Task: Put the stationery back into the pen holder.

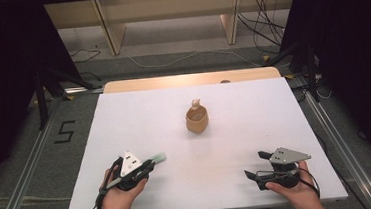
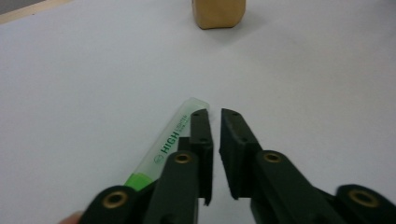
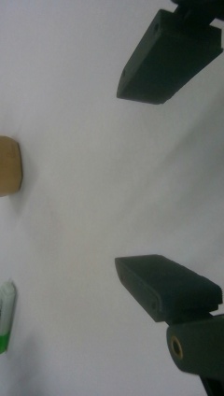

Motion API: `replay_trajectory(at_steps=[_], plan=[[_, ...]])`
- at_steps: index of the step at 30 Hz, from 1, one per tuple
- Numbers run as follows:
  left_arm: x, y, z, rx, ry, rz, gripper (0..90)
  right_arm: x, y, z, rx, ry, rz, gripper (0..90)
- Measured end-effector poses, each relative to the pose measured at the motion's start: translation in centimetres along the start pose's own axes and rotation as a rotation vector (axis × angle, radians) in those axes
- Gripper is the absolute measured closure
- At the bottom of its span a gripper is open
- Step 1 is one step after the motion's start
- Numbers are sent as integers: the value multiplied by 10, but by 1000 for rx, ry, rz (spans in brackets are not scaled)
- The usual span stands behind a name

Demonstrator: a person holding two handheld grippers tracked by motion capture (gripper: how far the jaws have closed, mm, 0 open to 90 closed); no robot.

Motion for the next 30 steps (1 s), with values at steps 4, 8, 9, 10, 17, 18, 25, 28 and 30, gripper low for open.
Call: replay_trajectory(at_steps=[4, 8, 9, 10, 17, 18, 25, 28, 30], plan=[[-2, 7, 2, -21, -17, 4, 897, -2, 0, 1, 5, -6, 2, 167], [-13, 10, 5, -36, -19, 35, 897, -1, 2, 0, -2, -6, 2, 167], [-16, 12, 6, -39, -20, 39, 897, -1, 2, 0, 1, -3, 3, 167], [-19, 14, 7, -42, -18, 43, 897, 0, 2, 0, 1, 0, 2, 167], [-25, 36, 18, -83, -23, 43, 897, -1, 1, 0, -4, 0, -1, 167], [-25, 40, 20, -92, -20, 42, 898, -1, 1, 0, -3, 0, -1, 167], [-25, 79, 33, -194, -15, 30, 898, -1, 1, 0, 1, 4, -1, 167], [-25, 89, 33, -226, -19, 23, 898, 0, 1, 0, 1, 6, -1, 167], [-25, 93, 32, -242, -21, 18, 898, 0, 0, 0, 2, 4, 0, 167]])
Point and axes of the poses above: each handheld gripper's, and its own axes: y roughly forward along the jaws, z roughly out of its top, x roughly to its right, the point moved 1 cm from there along y, roughly forward along the jaws, and after that the axes turned 3 degrees about y, right-handed, at the moved point
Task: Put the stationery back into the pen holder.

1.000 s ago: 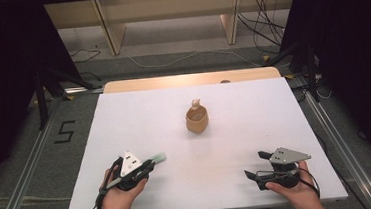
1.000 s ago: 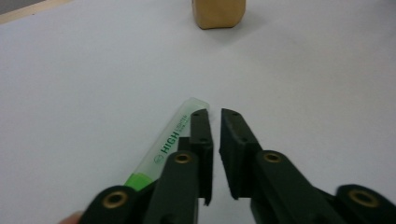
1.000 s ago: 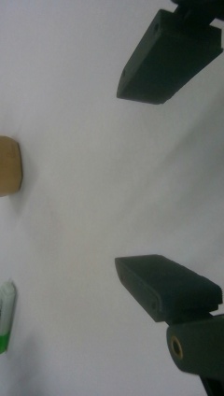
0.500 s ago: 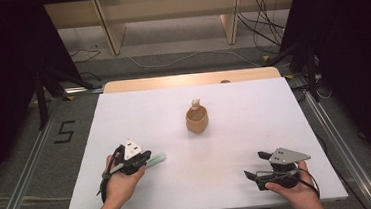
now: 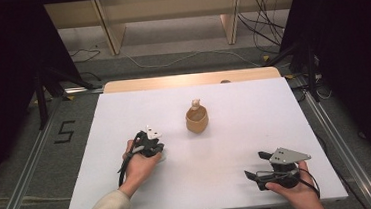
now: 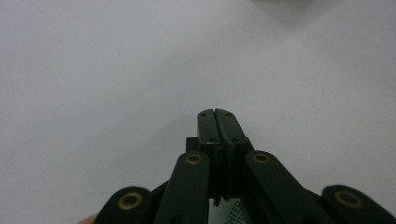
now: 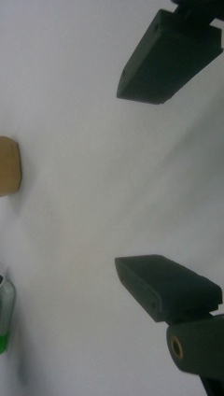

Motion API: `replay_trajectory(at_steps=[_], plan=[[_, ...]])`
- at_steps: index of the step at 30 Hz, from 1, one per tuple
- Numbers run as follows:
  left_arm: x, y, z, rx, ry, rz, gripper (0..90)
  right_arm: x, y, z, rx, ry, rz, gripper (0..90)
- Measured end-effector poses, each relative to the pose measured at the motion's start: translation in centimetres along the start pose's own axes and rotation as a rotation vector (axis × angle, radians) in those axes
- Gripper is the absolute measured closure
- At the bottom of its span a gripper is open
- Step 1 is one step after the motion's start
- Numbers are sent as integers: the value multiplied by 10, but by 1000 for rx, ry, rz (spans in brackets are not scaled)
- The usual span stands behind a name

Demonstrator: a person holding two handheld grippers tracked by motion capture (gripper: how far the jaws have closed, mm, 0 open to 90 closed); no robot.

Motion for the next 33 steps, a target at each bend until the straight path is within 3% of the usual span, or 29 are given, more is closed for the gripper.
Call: replay_trajectory(at_steps=[6, 8, 12, 25, 33], plan=[[-1, 1, 0, -15, -14, 2, 899, 0, 0, 0, 0, -6, 2, 167], [-1, 0, 0, -25, -2, -2, 899, -1, 1, 0, -3, -7, 0, 167], [2, -3, -1, -43, -8, -34, 899, 0, 0, 0, 1, -5, 0, 167], [26, -24, -16, -95, 62, -87, 899, -1, -1, 0, -6, -4, -2, 167], [38, -34, -27, -91, 92, -94, 899, -1, -1, 0, -7, -4, -2, 167]])
Point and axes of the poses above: each handheld gripper's, and its own axes: y roughly forward along the jaws, z roughly out of its top, x roughly to its right, the point moved 1 cm from there along y, roughly forward along the jaws, and after that the axes turned 3 degrees about y, right-handed, at the moved point
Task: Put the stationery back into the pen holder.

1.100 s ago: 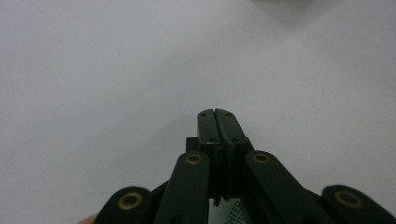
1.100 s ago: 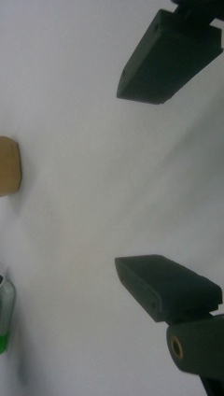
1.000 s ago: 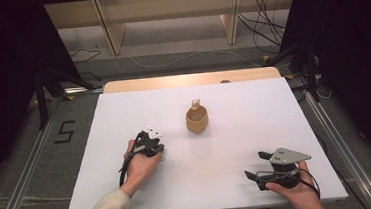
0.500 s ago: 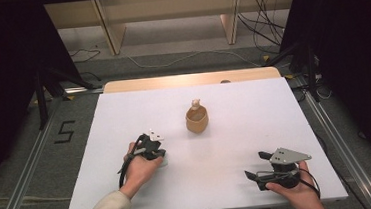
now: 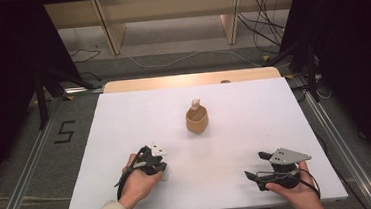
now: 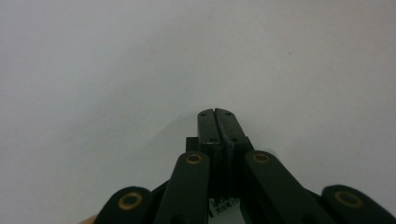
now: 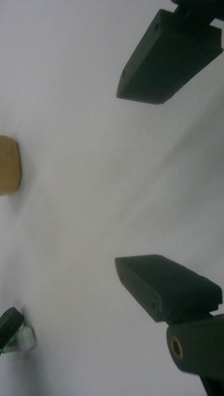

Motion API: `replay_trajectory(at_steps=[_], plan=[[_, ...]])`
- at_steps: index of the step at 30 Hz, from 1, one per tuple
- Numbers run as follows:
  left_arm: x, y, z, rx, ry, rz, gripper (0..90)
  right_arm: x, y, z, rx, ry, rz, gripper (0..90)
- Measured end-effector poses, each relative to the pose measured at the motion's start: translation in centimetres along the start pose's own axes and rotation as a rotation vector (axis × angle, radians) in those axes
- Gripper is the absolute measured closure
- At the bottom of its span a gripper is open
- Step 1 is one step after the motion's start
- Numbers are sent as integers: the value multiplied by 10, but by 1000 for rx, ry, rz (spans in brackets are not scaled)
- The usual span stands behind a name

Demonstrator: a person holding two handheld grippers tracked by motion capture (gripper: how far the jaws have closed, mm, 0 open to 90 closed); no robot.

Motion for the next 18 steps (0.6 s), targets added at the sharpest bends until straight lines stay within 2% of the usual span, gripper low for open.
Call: replay_trajectory(at_steps=[5, 18], plan=[[5, -3, -4, 4, 11, -2, 899, 0, 0, 0, 1, -3, 1, 167], [5, -4, -8, 20, 10, -3, 898, 0, 0, 0, 1, -4, 1, 167]])
Point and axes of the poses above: each handheld gripper's, and its own axes: y roughly forward along the jaws, z roughly out of its top, x roughly to its right, the point moved 1 cm from there along y, roughly forward along the jaws, and after that the axes turned 3 degrees about y, right-handed, at the moved point
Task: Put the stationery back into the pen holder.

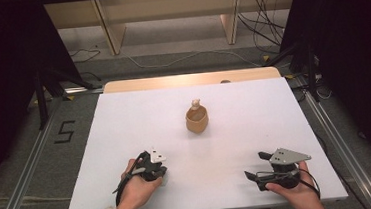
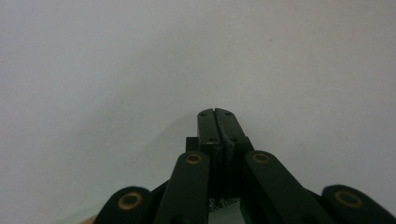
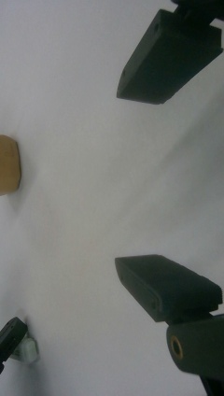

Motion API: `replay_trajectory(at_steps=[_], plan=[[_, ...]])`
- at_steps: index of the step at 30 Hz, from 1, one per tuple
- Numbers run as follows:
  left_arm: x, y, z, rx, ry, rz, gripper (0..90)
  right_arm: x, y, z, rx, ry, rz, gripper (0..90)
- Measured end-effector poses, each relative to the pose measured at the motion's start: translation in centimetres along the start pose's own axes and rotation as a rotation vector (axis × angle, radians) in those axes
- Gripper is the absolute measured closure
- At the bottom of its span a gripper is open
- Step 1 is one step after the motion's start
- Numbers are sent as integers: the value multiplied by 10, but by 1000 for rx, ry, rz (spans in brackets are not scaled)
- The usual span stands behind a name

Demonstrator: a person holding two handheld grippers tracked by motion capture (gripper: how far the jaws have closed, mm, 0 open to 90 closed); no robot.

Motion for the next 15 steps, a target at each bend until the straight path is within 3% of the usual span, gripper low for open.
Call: replay_trajectory(at_steps=[3, 8, 14, 15], plan=[[0, 0, -1, 9, -16, -9, 898, 0, 0, 0, 2, 0, 2, 167], [-2, -1, -1, 11, -6, -8, 886, 0, 1, 0, 2, -1, 2, 167], [-4, -14, -1, 83, -23, 11, 782, 0, 1, 0, 6, 1, 4, 167], [-5, -17, -2, 96, -11, 5, 759, 0, 1, 0, 3, 4, 4, 167]])
Point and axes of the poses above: each handheld gripper's, and its own axes: y roughly forward along the jaws, z roughly out of its top, x roughly to its right, the point moved 1 cm from there along y, roughly forward along the jaws, and after that the axes turned 3 degrees about y, right-handed, at the moved point
